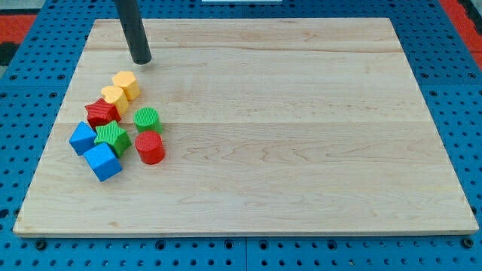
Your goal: Push yellow hexagon into the group of blocks
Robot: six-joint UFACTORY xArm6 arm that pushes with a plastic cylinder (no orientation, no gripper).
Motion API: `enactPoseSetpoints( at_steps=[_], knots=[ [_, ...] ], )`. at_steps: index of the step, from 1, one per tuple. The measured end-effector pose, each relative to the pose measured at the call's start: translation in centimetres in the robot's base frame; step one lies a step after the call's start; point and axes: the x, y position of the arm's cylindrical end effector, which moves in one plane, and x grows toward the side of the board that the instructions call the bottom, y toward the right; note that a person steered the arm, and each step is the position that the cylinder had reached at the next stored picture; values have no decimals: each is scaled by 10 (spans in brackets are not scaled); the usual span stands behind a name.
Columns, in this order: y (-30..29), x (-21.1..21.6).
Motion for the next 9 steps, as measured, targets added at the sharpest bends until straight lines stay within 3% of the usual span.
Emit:
enactPoseSetpoints(
  at_steps=[2,3,4,5,7,9],
  knots=[
    [43,58],
    [42,20],
    [-10,25],
    [-11,48],
    [41,99],
    [50,103]
  ],
)
